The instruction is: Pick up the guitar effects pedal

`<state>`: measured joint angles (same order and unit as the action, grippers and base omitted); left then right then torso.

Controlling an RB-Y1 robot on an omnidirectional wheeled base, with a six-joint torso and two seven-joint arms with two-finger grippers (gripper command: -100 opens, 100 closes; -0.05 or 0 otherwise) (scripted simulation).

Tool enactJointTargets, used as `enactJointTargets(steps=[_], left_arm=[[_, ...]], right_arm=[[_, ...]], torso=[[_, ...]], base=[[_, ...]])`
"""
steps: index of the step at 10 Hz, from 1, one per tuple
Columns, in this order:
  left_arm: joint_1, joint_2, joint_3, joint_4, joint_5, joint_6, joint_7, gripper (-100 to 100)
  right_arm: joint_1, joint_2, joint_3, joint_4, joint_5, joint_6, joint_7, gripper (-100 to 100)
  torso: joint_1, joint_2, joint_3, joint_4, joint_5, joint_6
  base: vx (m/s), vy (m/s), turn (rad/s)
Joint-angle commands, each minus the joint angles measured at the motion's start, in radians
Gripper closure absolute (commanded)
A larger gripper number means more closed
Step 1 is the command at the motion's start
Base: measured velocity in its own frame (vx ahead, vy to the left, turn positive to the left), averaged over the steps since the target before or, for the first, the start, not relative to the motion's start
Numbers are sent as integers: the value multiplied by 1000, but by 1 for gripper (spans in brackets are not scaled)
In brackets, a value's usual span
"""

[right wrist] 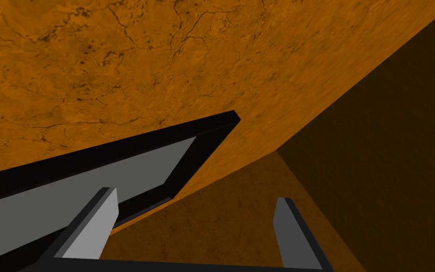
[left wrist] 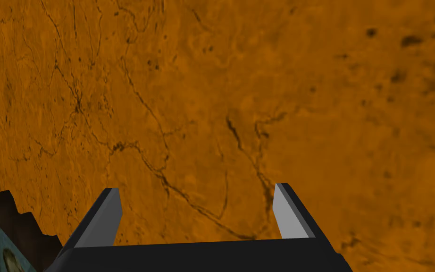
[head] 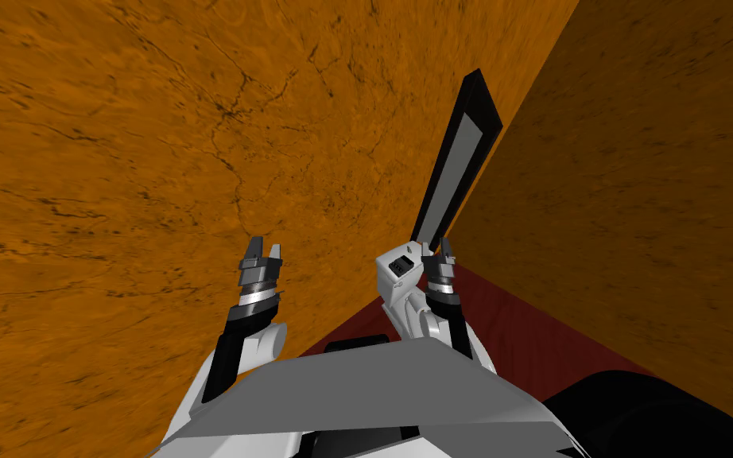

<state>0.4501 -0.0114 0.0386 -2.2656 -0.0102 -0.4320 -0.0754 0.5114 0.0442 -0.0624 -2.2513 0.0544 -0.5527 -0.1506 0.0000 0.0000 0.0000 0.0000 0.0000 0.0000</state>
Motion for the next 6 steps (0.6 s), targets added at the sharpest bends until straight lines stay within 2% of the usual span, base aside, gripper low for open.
enactJointTargets(steps=[1,6], left_arm=[[0,0,0,0,0,0,0,0],[0,0,0,0,0,0,0,0]], right_arm=[[-1,-40,-3,6,7,-1,12,-100],[-12,-168,-26,55,59,-8,103,-100]], torso=[[0,0,0,0,0,0],[-1,1,1,0,0,0]], base=[[-3,-2,23],[-18,-12,52]])
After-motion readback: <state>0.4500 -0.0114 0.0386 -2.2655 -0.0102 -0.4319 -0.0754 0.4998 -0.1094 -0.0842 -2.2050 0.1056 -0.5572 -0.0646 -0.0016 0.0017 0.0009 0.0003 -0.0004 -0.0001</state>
